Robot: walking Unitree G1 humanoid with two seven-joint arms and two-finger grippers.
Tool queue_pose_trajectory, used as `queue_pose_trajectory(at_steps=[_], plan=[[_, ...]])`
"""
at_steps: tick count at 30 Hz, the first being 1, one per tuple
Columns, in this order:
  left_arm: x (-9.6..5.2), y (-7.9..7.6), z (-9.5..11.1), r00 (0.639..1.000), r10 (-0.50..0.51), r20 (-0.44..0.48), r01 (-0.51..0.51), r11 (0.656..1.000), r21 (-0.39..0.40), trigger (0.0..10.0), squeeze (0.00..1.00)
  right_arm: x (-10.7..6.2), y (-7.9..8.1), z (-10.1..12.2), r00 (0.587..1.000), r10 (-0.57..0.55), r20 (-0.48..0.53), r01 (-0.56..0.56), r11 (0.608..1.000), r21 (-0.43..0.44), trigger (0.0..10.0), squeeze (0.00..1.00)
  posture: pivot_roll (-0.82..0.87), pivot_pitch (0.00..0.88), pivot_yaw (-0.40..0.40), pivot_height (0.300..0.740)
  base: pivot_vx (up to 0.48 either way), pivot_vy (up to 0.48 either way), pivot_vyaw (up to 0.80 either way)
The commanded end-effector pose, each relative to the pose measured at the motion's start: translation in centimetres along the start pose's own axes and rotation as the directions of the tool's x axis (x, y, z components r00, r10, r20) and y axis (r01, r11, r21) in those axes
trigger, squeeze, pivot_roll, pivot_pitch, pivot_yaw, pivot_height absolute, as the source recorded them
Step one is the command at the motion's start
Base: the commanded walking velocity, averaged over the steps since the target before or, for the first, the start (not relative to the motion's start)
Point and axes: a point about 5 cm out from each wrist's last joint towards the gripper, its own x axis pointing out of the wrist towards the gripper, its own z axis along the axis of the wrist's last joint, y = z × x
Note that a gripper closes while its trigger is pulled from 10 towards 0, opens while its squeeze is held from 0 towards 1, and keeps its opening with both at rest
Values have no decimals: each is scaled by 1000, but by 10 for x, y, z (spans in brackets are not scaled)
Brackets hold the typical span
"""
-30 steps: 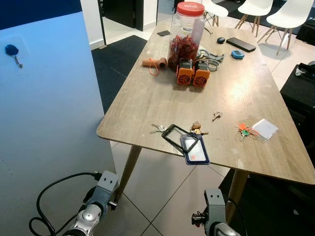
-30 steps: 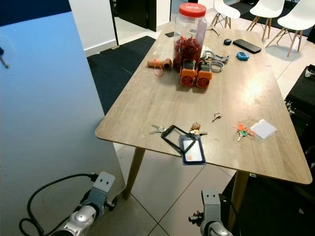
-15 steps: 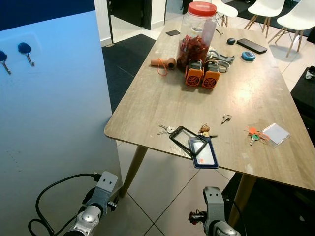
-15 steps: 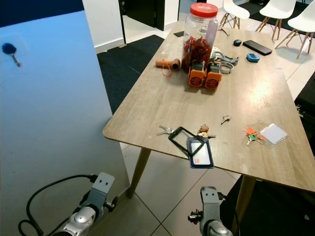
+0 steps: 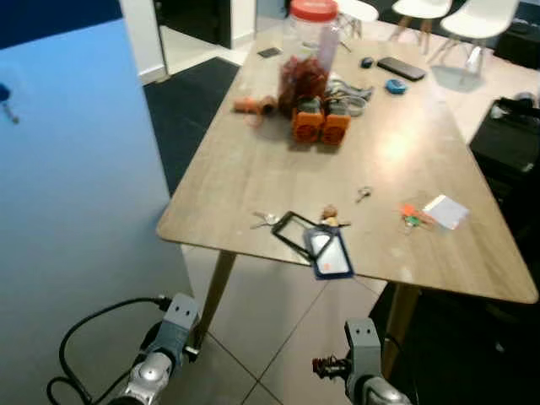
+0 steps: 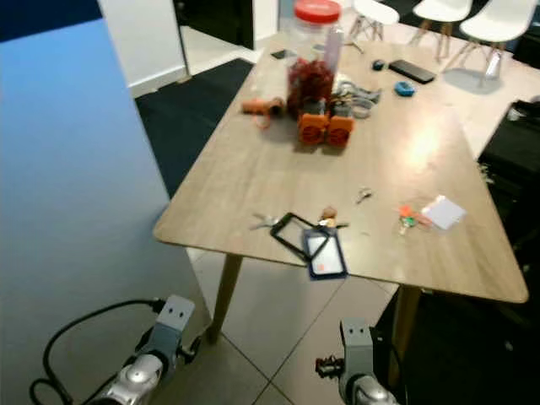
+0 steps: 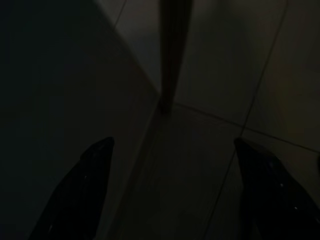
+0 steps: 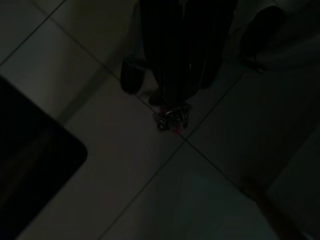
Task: Hang keys on a hook
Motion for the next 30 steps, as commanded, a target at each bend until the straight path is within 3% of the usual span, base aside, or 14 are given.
queue_pose_trajectory(at_steps=[1,10,24,30], plan=[[0,0,0,1000,0,7,0,1000,-3,10000,0,-1,-1,-4,1000,-2,-7,2,1000,13,10000,0,88,4,-53,740,0,0,-800],[-1,1,0,1000,7,8,-7,1000,-18,10000,0,-1,1,-2,1000,6,7,-6,1000,25,10000,0,86,16,-57,740,0,0,-766],[-1,4,-1,999,48,10,-47,994,-102,10000,0,0,1,1,1000,14,2,-14,1000,14,10000,0,88,19,-65,740,0,0,0],[-1,6,-2,999,53,2,-52,993,-105,10000,0,0,2,0,1000,17,-5,-17,1000,16,10000,0,88,20,-64,740,0,0,0]])
